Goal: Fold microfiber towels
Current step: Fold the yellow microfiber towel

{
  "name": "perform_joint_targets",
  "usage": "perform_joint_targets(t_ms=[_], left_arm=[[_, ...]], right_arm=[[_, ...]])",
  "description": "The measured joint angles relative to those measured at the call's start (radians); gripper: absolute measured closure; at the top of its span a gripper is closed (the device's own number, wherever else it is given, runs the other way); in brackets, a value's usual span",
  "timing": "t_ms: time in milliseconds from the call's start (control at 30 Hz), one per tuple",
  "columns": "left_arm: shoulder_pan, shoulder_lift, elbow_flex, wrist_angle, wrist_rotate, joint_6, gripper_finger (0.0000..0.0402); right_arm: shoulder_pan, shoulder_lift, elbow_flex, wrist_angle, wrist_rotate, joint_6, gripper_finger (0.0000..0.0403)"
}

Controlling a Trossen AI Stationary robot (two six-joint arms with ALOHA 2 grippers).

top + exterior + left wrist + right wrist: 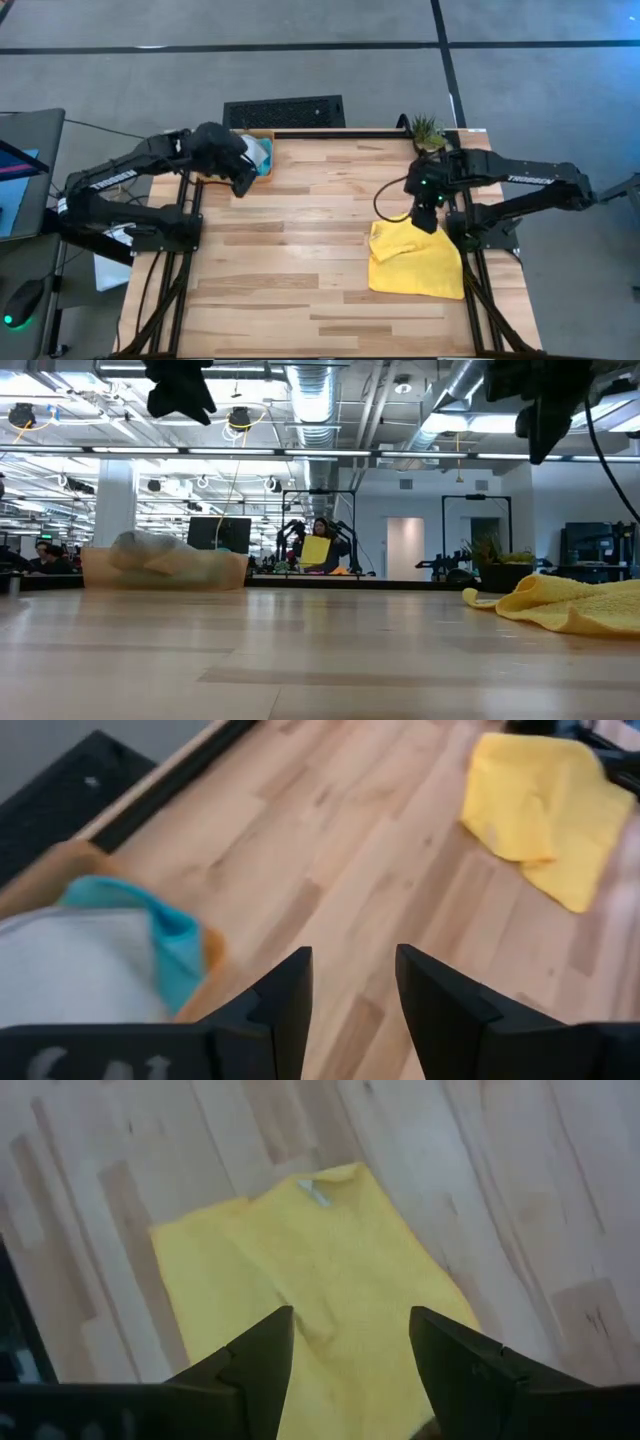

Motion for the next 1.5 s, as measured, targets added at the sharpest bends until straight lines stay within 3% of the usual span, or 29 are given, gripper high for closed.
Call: perform_joint_targets(t_ms=[200,467,733,1167,1500], left_arm=[[-0.108,0.051,0.000,0.031,-0.001,-0.029,0.0264],[-0.196,0.095,-0.001,0.038,-0.014,-0.121,0.0264],[-0.267,0.093,-0.001,0.039,-0.047,-0.198,0.0264],[-0.275,0.093,-0.001,0.037,-0.082,-0.248,0.0264],[-0.275,0.093,-0.001,0.035,-0.082,-0.246,0.0264]], right_arm=[[0.000,0.108,0.000,0.070,-0.004,-0.139,0.0178],[-0.001,0.324,0.000,0.196,-0.004,-0.599,0.0178],[-0.026,0.510,0.000,0.293,-0.004,-0.846,0.0178],[-0.017,0.733,-0.001,0.406,-0.074,-0.920,0.0178],[0.027,0.784,0.004,0.409,0.054,-0.887,0.0178]])
